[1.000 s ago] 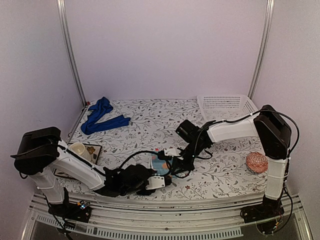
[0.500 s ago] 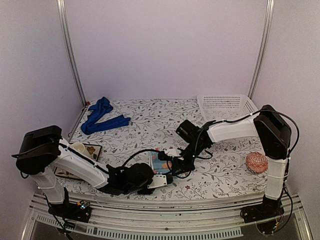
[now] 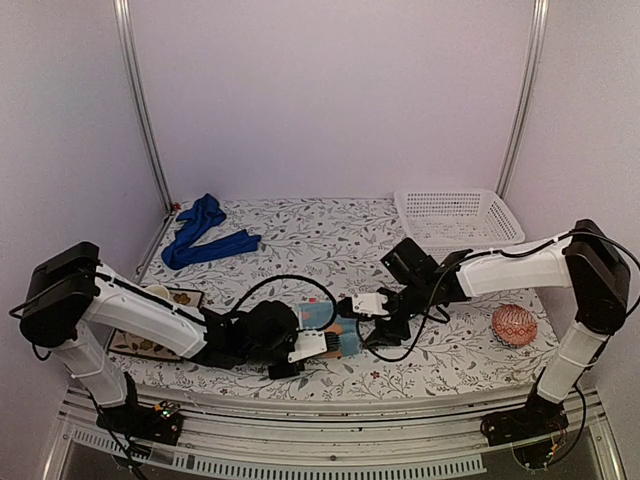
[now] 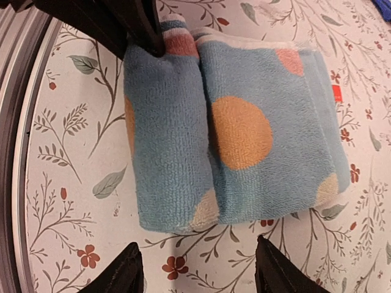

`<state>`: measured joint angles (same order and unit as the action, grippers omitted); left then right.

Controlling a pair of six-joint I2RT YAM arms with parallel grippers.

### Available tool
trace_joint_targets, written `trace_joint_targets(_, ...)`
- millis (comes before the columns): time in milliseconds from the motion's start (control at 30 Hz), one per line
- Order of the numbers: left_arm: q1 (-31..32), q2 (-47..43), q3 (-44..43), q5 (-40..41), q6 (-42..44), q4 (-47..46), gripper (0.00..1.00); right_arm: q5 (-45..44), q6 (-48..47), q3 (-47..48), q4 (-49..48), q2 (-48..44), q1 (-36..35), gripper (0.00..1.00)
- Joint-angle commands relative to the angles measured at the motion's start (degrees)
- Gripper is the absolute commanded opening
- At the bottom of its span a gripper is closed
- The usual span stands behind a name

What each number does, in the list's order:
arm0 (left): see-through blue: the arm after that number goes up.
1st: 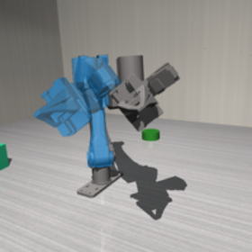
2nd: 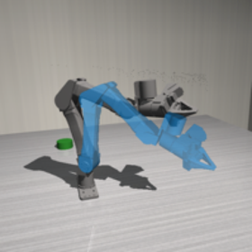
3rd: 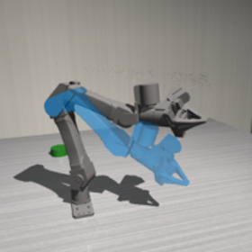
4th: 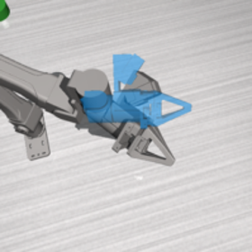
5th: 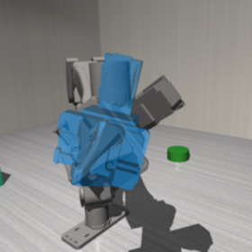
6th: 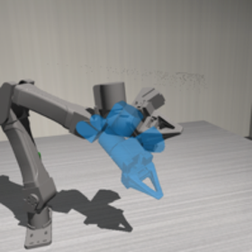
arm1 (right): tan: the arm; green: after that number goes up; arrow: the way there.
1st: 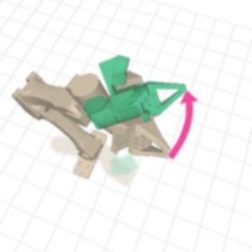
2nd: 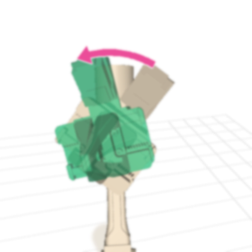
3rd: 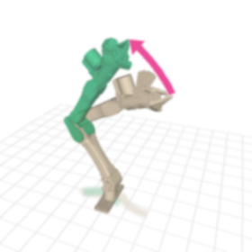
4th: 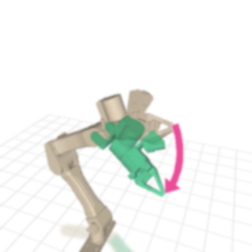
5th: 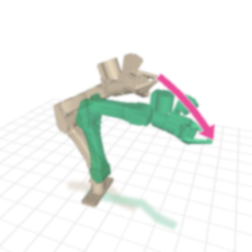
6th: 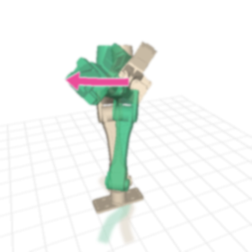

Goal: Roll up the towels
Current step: Roll the towel at the center of the board.

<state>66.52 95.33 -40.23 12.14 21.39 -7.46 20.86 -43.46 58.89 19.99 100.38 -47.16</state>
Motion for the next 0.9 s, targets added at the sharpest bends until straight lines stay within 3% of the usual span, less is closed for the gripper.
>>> trace_joint_targets(0,-2.8,-1.4,-3.3,-8.6,-2.5,6.2,0.08,-6.5,-0.8,-5.3,-10.8,-6.4,-0.4,0.63)
trace_joint_targets(467,-8.7,4.5,-12.2,-24.8,-5.5,16.5,0.11,-20.1,-14.7,-26.5,-40.0,-18.7,-11.0,0.64)
trace_joint_targets(867,-13.4,8.6,-15.6,-32.1,-7.8,20.4,0.11,-27.6,-22.3,-28.4,-49.5,-10.2,-17.1,0.64)
